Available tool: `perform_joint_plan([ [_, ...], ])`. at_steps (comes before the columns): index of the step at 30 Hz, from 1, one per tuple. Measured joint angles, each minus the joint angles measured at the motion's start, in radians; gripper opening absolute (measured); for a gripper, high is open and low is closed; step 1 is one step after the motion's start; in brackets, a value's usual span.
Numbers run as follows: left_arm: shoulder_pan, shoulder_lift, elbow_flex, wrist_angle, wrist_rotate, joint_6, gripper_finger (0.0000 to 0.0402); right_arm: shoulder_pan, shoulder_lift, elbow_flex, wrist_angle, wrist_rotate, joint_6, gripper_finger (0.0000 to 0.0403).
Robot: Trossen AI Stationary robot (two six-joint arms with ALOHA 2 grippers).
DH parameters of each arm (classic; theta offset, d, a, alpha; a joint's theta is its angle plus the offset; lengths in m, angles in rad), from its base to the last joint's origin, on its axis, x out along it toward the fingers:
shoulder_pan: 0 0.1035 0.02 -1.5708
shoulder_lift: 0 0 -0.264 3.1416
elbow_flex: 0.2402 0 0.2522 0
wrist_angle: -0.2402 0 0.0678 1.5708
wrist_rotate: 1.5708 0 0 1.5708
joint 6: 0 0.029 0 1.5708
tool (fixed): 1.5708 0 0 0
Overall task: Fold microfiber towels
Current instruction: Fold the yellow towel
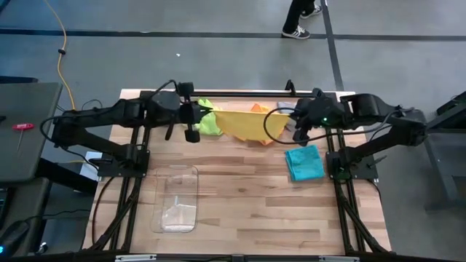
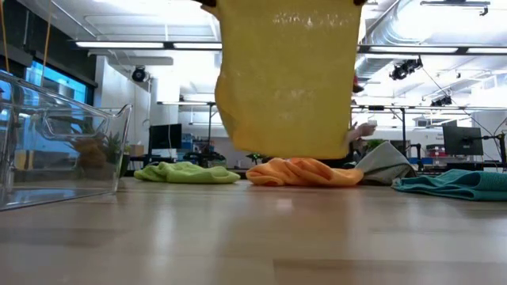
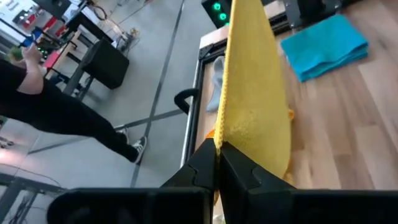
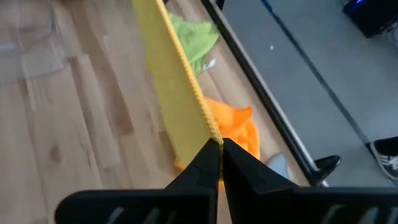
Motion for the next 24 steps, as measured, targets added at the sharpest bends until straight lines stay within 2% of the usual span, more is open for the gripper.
perform_joint_plan([
  [5,-0.009,0.0,0.0,0.01,0.015,-0.082,0.0,0.014,-0.001,-0.015,0.002,-0.024,0.029,0.0],
  [8,-0.051,0.0,0.0,0.006,0.014,-0.167,0.0,0.042,-0.001,-0.014,0.006,-0.036,0.053,0.0],
  [15,-0.256,-0.001,0.0,-0.028,0.066,-0.445,0.0,0.178,-0.002,-0.005,-0.032,-0.119,0.187,0.0],
  [20,-0.45,0.012,0.0,0.003,0.056,-0.664,0.0,0.321,0.009,0.0,-0.043,-0.206,0.318,0.0],
  [24,-0.529,0.02,0.001,0.075,0.031,-0.809,0.0,0.384,0.009,0.048,-0.059,-0.231,0.396,0.0],
])
